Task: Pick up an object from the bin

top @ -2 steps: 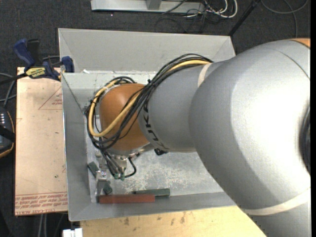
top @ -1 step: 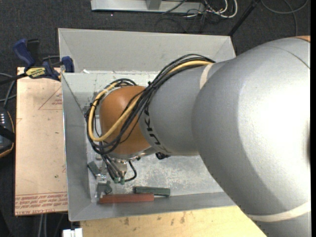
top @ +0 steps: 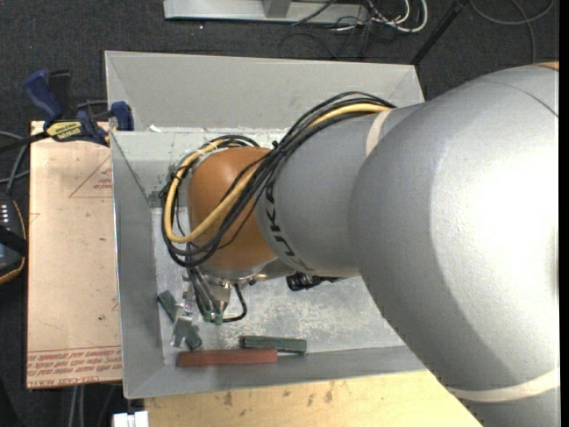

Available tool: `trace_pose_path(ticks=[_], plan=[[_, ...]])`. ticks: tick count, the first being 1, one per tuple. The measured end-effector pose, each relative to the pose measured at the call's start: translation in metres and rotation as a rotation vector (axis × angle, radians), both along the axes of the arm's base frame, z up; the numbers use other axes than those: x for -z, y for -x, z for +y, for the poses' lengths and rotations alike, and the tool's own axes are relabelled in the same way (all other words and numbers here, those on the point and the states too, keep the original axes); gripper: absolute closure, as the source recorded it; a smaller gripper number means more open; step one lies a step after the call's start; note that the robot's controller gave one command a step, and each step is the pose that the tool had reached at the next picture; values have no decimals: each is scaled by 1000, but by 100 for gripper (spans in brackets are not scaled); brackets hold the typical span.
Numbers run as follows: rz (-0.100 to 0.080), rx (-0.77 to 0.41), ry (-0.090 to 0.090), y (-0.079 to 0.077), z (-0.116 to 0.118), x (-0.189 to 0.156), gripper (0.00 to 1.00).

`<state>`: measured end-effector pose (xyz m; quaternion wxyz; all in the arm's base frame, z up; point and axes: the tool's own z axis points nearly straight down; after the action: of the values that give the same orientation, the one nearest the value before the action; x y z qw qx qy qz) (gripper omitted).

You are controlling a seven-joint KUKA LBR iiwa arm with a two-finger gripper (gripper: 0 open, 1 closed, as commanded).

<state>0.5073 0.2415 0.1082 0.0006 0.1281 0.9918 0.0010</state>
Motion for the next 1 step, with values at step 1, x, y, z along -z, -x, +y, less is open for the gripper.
trace_pose_path(ticks=[1], plan=[[-6,80,-1,7,9,35,0]])
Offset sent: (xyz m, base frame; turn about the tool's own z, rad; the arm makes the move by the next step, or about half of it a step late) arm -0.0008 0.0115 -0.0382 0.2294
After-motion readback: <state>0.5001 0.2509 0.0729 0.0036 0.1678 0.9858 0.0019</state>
